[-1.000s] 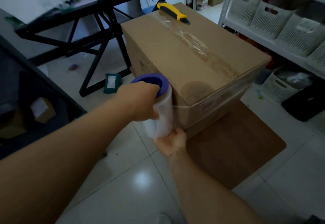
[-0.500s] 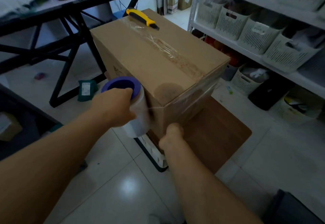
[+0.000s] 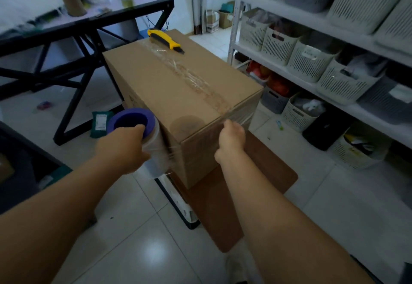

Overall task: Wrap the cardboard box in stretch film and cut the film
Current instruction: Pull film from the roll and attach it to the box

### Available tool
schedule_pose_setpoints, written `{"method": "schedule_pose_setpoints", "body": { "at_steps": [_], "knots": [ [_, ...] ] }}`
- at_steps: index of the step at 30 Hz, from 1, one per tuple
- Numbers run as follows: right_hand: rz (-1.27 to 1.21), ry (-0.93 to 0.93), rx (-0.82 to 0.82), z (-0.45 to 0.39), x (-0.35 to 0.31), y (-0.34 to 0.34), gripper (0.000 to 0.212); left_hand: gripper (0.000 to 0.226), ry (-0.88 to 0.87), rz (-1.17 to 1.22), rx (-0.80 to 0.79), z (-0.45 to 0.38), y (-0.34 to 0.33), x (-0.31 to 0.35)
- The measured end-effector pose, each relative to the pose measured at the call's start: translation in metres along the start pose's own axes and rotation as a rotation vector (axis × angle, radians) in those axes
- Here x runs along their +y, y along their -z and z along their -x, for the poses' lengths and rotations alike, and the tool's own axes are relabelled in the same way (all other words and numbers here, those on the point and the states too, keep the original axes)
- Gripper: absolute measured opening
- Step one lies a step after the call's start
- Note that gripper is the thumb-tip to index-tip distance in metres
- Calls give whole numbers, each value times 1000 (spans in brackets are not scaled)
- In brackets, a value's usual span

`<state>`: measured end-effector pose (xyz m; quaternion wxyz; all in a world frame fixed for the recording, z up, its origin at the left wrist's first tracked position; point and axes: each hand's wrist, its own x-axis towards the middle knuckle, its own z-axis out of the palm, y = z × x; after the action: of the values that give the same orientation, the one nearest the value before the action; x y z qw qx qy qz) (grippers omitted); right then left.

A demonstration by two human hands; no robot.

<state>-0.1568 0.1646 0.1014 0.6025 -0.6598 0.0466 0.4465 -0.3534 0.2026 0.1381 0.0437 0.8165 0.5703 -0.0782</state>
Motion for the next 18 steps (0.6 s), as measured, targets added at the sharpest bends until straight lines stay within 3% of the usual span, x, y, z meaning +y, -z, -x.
{"method": "schedule_pose_setpoints", "body": {
  "at_steps": [3, 8, 15, 18],
  "knots": [
    [55, 38, 21, -18, -29, 8, 35, 34, 34, -16, -4, 2, 1, 3],
    [-13, -95, -69, -39, -68, 27, 49, 34, 72, -32, 3, 4, 3, 9],
    [44, -95, -85, -64, -69, 36, 10, 30, 105, -33, 0, 10, 6, 16],
    [162, -52, -76, -69, -69, 36, 11, 31, 119, -36, -14, 11, 8, 20]
  ]
}}
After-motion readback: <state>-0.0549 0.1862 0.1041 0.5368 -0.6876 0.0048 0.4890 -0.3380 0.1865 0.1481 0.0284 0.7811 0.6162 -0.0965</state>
